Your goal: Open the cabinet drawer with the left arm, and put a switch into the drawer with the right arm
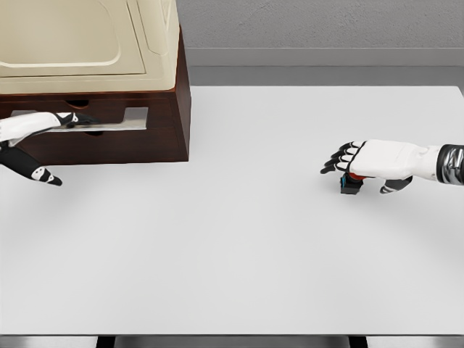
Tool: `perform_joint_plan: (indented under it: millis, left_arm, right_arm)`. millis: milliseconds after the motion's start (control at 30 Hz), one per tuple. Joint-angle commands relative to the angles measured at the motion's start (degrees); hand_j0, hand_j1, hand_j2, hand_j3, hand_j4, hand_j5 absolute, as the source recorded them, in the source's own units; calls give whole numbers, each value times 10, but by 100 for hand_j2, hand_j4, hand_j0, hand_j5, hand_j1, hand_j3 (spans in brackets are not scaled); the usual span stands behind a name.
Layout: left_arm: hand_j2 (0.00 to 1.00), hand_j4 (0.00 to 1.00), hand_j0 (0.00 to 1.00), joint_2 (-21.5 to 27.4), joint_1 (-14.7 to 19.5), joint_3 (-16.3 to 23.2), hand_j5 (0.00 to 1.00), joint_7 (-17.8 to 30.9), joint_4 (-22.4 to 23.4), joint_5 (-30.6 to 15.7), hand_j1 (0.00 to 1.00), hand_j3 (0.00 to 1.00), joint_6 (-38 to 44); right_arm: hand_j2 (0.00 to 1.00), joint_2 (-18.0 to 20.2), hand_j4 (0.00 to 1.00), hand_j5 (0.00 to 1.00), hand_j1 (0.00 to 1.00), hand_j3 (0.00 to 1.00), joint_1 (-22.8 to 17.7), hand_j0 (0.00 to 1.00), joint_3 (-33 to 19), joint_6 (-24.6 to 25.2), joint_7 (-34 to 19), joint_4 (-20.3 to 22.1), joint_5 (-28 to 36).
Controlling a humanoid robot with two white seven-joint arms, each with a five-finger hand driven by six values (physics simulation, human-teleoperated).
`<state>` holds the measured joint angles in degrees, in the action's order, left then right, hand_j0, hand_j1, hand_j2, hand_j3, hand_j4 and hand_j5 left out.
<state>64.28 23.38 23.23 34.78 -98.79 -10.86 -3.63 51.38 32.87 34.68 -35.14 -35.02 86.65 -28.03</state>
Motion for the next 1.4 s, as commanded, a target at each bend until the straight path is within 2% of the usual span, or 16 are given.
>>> perform_joint_plan:
  millis: [0, 100, 267, 467, 833, 1367]
  left_arm:
    - [100, 100, 100, 0, 0, 3, 100, 2, 0, 2, 100, 100, 2]
    - [100, 100, 100, 1, 0, 5, 100, 2, 0, 2, 100, 100, 3]
    - [87, 87, 87, 1, 0, 7, 87, 2, -1, 1, 87, 87, 3]
    - [80, 80, 80, 1, 0, 7, 80, 2, -3, 0, 80, 80, 3]
    - [80, 80, 80, 2, 0, 7, 80, 2, -22, -15, 80, 80, -6]
    - [80, 80, 80, 23, -3, 8, 80, 2, -22, -51, 80, 80, -49]
  right_arm:
    - [100, 1, 100, 100, 100, 100, 0, 100, 0, 1, 0, 0, 3]
    - [100, 1, 100, 100, 100, 100, 0, 100, 0, 1, 0, 0, 3]
    - [100, 1, 100, 100, 100, 100, 0, 100, 0, 1, 0, -1, 3]
    - [100, 0, 100, 100, 100, 100, 3, 100, 0, 1, 0, -3, 3]
    - [100, -1, 100, 100, 100, 100, 3, 100, 0, 1, 0, -3, 2]
    - [100, 0, 100, 100, 100, 100, 4, 100, 0, 1, 0, -2, 2]
